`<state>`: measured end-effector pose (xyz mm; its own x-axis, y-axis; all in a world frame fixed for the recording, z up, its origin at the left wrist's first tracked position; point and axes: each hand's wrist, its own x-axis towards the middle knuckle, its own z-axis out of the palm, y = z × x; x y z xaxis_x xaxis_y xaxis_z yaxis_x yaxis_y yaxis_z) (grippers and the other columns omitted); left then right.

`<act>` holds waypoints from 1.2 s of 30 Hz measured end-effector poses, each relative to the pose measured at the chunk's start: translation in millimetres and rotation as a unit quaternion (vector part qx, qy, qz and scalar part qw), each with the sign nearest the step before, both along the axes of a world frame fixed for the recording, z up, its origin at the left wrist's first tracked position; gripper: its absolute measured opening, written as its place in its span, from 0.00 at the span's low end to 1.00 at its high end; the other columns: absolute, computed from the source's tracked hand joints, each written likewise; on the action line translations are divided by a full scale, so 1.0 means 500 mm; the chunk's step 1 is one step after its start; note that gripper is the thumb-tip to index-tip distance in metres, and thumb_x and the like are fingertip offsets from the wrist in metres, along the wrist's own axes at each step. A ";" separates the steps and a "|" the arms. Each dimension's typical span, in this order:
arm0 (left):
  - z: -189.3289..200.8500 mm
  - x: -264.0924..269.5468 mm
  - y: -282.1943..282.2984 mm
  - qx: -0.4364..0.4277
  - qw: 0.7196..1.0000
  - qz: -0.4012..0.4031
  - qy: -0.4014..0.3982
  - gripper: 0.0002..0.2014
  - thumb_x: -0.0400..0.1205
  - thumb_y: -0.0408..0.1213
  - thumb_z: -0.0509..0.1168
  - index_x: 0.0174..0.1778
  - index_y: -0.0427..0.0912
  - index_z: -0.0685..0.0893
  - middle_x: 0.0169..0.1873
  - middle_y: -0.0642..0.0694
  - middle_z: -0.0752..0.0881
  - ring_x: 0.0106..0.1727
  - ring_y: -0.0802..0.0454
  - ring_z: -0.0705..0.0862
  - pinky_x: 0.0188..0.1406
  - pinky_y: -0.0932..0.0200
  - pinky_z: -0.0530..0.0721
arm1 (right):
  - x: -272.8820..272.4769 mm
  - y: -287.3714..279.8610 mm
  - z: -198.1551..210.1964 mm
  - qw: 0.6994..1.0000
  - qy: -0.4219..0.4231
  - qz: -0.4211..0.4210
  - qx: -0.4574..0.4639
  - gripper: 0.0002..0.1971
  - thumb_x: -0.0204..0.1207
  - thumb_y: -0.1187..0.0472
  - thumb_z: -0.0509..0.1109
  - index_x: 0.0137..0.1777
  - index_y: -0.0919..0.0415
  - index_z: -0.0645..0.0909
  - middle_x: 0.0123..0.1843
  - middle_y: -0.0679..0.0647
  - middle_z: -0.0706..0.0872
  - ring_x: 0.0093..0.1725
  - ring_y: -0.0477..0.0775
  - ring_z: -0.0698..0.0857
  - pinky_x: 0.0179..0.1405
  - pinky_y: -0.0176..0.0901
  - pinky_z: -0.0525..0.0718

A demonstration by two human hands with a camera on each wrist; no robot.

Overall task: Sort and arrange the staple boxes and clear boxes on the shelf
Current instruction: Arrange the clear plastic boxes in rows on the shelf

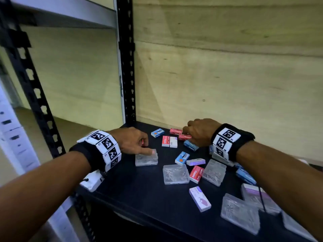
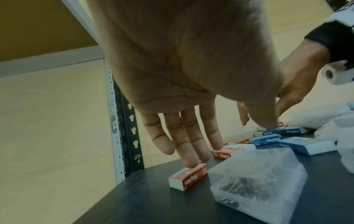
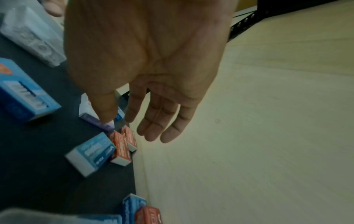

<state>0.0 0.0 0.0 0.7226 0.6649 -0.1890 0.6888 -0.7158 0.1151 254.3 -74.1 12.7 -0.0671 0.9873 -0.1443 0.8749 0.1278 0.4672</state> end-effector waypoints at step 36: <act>0.007 -0.002 0.007 -0.176 0.983 0.054 -0.013 0.14 0.87 0.47 0.58 0.65 0.51 0.81 0.56 0.46 0.86 0.50 0.48 0.89 0.58 0.56 0.86 | -0.091 -0.032 0.012 0.897 0.399 -0.127 -0.139 0.15 0.78 0.47 0.68 0.54 0.58 0.83 0.49 0.52 0.89 0.48 0.54 0.90 0.52 0.46 0.88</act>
